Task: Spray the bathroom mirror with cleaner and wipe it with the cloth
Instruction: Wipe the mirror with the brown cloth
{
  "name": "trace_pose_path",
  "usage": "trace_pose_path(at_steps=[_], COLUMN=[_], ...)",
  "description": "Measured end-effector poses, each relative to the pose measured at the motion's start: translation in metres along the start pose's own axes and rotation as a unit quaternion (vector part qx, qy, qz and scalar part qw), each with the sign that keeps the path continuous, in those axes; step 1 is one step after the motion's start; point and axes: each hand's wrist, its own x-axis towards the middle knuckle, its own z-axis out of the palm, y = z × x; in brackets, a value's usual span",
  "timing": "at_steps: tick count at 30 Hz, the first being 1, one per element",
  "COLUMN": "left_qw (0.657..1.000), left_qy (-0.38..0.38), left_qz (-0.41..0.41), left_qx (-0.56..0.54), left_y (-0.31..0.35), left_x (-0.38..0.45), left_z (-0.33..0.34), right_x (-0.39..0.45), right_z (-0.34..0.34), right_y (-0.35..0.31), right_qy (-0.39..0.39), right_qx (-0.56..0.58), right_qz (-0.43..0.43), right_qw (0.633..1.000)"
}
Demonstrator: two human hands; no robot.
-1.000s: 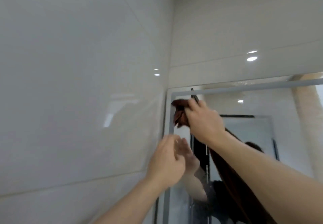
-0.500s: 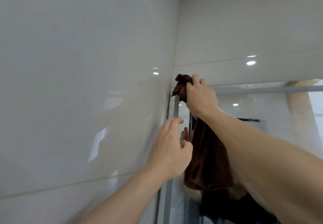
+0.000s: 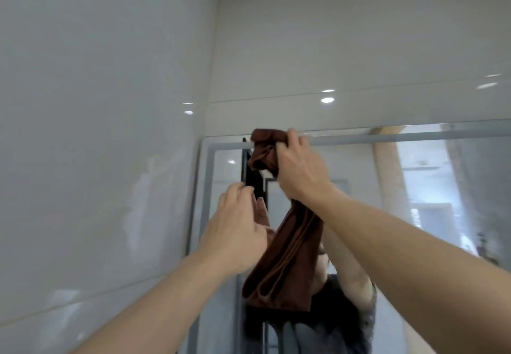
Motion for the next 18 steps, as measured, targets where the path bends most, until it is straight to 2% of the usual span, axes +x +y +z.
trace_pose_path(at_steps=[1, 3, 5, 7, 10, 12, 16, 18], left_qw=[0.996, 0.968, 0.944, 0.949, 0.969, 0.968, 0.969, 0.973], left_qy=[-0.035, -0.071, -0.079, -0.088, -0.123, -0.154, -0.163, -0.162], left_qz=[0.053, 0.168, 0.219, 0.208, 0.142, 0.104, 0.072, 0.060], left_qx=[0.056, 0.173, 0.231, 0.218, 0.160, 0.166, 0.170, 0.152], left_y=[0.011, 0.030, 0.046, 0.062, 0.081, 0.085, 0.083, 0.084], left_x=[0.005, 0.018, 0.036, 0.054, 0.072, 0.075, 0.072, 0.073], left_z=[0.002, 0.010, 0.022, 0.035, 0.050, 0.059, 0.071, 0.075], right_x=[-0.004, -0.016, -0.032, -0.049, -0.070, -0.074, -0.066, -0.064], right_z=[-0.006, -0.016, -0.024, -0.031, -0.042, -0.046, -0.045, -0.044], right_y=[0.020, 0.057, 0.090, 0.118, 0.149, 0.159, 0.143, 0.123], right_qy=[0.003, 0.007, 0.017, 0.018, 0.022, 0.019, 0.015, 0.014], right_qx=[-0.006, -0.014, -0.019, -0.025, -0.034, -0.022, 0.020, 0.051], right_qz=[0.020, 0.055, 0.098, 0.134, 0.178, 0.203, 0.254, 0.245], right_qw=[1.000, 0.998, 0.995, 0.990, 0.983, 0.979, 0.967, 0.968])
